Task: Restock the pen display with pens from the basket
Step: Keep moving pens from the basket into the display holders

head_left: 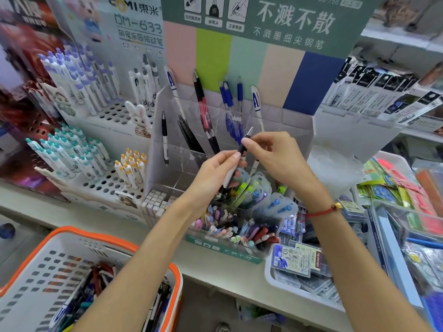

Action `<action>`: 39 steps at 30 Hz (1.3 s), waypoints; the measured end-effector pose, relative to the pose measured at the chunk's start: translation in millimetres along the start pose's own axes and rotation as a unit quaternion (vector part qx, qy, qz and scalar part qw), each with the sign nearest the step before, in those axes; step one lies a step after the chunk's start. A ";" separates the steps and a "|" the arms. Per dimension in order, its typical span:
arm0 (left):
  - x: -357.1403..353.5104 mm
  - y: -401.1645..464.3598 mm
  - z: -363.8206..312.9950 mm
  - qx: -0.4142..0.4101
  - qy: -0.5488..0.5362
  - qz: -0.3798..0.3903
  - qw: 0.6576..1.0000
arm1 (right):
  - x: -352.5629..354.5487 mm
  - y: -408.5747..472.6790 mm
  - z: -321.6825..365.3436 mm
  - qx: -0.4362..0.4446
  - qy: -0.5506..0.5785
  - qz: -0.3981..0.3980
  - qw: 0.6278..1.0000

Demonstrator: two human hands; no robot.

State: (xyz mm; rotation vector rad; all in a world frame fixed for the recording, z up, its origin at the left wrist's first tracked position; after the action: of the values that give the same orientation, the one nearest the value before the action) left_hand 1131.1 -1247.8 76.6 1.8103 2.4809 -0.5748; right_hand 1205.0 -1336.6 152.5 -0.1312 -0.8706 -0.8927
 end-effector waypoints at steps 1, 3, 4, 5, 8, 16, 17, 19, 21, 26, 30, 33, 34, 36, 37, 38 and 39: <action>-2.6 0.5 -2.9 -0.013 0.006 0.004 1.000 | 5.3 -1.8 -0.7 0.000 0.023 -0.013 1.000; -1.3 1.5 -12.4 -0.055 0.037 -0.007 0.998 | 21.4 -7.3 -7.9 -0.021 0.100 -0.079 0.992; 1.3 1.1 -18.2 -0.080 0.073 -0.022 0.994 | 33.3 -11.3 -12.3 -0.028 0.130 -0.136 0.982; 6.2 1.5 -22.0 -0.102 0.133 -0.043 0.985 | 46.2 -16.1 -16.7 -0.025 0.131 -0.200 0.971; 25.5 3.0 -23.3 -0.154 0.458 -0.141 0.864 | 56.4 -20.7 -20.1 0.012 0.018 -0.273 0.962; 31.8 1.1 -5.2 -0.199 0.559 -0.159 0.789 | -18.8 14.2 -30.6 -0.010 -0.264 0.014 0.964; 32.3 2.5 -5.3 -0.195 0.559 -0.156 0.791 | -18.6 18.3 -30.5 -0.017 -0.279 0.018 0.960; 33.5 4.4 -5.9 -0.188 0.556 -0.150 0.796 | -17.9 26.2 -30.3 -0.021 -0.300 0.029 0.953; 33.8 3.8 -7.5 -0.182 0.543 -0.145 0.807 | -15.6 27.4 -31.0 -0.028 -0.310 0.041 0.949; 40.2 -18.8 -8.5 -0.202 0.474 -0.186 0.837 | -6.3 0.2 -13.0 0.019 -0.249 -0.014 0.968; 64.2 -51.9 3.3 -0.186 0.421 -0.253 0.851 | -35.4 -27.0 20.9 0.082 -0.130 0.007 0.988; 97.0 -77.0 25.8 -0.126 0.396 -0.281 0.865 | -83.7 -36.0 33.7 0.087 -0.069 0.089 0.990; 110.6 -88.0 34.5 -0.111 0.386 -0.293 0.868 | -103.3 -38.5 36.7 0.086 -0.061 0.122 0.987; 142.6 -113.9 56.8 -0.075 0.372 -0.315 0.870 | -147.8 -49.1 47.6 0.085 -0.056 0.199 0.975; 156.7 -125.5 70.7 -0.047 0.365 -0.321 0.873 | -169.1 -56.6 52.6 0.088 -0.053 0.237 0.966; 172.3 -140.8 85.9 -0.015 0.359 -0.327 0.874 | -193.5 -67.3 60.7 0.095 -0.049 0.275 0.955; 187.0 -156.0 102.6 0.018 0.352 -0.333 0.875 | -216.3 -79.7 68.1 0.099 -0.049 0.312 0.944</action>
State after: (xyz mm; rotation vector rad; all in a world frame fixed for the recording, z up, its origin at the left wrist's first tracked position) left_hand 905.1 -1148.1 -17.4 1.2569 3.6300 0.1054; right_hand 1036.6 -1222.5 24.6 -0.2611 -0.9293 -0.2056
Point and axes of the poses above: each hand's wrist, its own y-axis towards the middle knuckle, its own x-axis out of the back of the hand, z = x × y, the point moved 9 cm from there along y, towards the middle knuckle, and after that the axes turned 7 degrees about x, right-handed, at the moved point
